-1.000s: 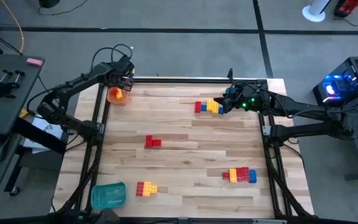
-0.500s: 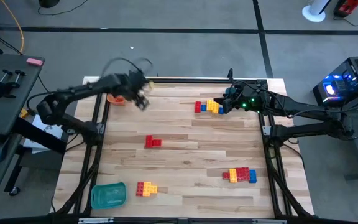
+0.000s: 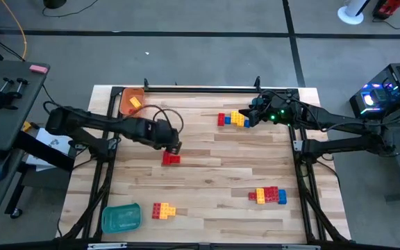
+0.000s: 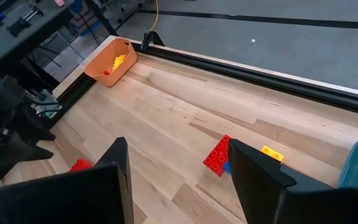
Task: Sort blocks
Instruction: Put the red game piece into the orange bin
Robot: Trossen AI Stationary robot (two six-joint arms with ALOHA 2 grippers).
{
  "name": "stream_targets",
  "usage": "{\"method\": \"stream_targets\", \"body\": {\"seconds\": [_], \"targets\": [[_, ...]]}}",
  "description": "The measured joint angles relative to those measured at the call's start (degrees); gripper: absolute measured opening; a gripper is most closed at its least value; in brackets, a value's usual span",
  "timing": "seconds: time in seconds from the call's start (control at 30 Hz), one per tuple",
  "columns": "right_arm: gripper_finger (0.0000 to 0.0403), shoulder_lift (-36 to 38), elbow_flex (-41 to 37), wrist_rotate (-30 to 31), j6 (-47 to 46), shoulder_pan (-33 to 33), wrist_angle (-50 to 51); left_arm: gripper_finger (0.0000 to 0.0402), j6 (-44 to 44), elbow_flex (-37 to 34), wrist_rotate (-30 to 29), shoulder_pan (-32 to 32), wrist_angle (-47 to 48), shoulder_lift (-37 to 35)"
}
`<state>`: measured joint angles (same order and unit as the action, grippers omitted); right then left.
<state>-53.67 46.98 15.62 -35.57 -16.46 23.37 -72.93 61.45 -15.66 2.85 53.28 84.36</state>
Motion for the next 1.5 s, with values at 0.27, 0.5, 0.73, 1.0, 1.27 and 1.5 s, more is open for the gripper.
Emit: {"method": "stream_targets", "body": {"seconds": [0.27, 0.5, 0.73, 1.0, 1.27, 1.5], "targets": [[0.0157, 0.0, 0.0, 0.0, 0.0, 0.0, 0.0, 0.0223, -12.5, 0.0, -2.0, 4.6, -0.1, 8.9], [0.0157, 0.0, 0.0, 0.0, 0.0, 0.0, 0.8, 0.0223, -15.0, 0.0, -0.9, 4.8, 0.0, 15.7], [0.0157, 0.0, 0.0, 0.0, 0.0, 0.0, 1.2, 0.0223, -15.0, 0.0, 0.3, 3.6, -0.2, 18.2], [0.0157, 0.0, 0.0, 0.0, 0.0, 0.0, 1.3, 0.0223, -15.1, -5.0, 4.6, 2.3, -6.8, 17.9], [0.0157, 0.0, 0.0, 0.0, 0.0, 0.0, 1.3, 0.0196, -12.4, -6.2, 4.6, 2.7, -8.3, 16.6], [0.0157, 0.0, 0.0, 0.0, 0.0, 0.0, 1.3, 0.0101, -3.9, -6.3, 6.0, 2.8, -8.0, 15.3]]}}
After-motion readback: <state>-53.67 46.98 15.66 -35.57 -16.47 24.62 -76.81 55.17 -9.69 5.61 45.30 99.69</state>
